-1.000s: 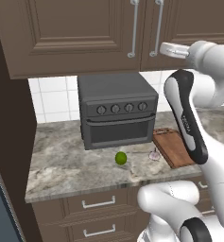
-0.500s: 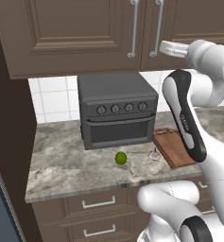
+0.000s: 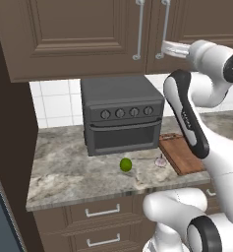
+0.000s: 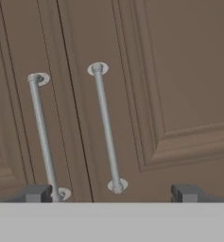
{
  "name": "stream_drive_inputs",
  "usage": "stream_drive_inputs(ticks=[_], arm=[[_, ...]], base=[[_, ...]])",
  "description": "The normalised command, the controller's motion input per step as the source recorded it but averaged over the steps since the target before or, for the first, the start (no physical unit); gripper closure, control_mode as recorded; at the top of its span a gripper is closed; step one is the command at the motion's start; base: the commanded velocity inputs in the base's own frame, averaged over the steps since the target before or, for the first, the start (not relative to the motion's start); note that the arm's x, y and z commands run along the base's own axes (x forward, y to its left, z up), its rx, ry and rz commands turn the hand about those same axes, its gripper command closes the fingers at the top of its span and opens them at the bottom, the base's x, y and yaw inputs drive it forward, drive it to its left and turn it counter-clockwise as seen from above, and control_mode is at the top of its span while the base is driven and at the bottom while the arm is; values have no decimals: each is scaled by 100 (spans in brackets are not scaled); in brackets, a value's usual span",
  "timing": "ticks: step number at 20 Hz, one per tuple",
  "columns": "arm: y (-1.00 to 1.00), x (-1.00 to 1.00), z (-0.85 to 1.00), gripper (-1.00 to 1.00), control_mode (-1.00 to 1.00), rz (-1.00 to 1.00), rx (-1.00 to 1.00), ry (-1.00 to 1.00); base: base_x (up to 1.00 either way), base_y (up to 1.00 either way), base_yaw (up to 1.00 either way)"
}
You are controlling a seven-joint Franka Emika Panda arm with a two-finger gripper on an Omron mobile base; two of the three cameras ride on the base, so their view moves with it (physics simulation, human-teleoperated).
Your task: Open the cabinet. Place the bowl and condiment on the counter. Then place the lime and garlic on the cutting board.
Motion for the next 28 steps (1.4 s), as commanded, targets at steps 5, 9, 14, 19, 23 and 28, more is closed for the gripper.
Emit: stream_drive_inputs(ticks=[5,9,14,19,23,28], arm=[[0,39,-1,-100,-100,-1,0,-1],[-2,37,-1,-100,-100,-2,0,0],[-5,37,-1,-100,-100,-3,0,0],[-3,38,-1,-100,-100,-2,0,0],[0,37,-1,-100,-100,-1,0,0],[0,40,-1,-100,-100,-1,0,0]], base=[[0,0,0],[0,0,0],[0,0,0],[0,0,0],[0,0,0],[0,0,0]])
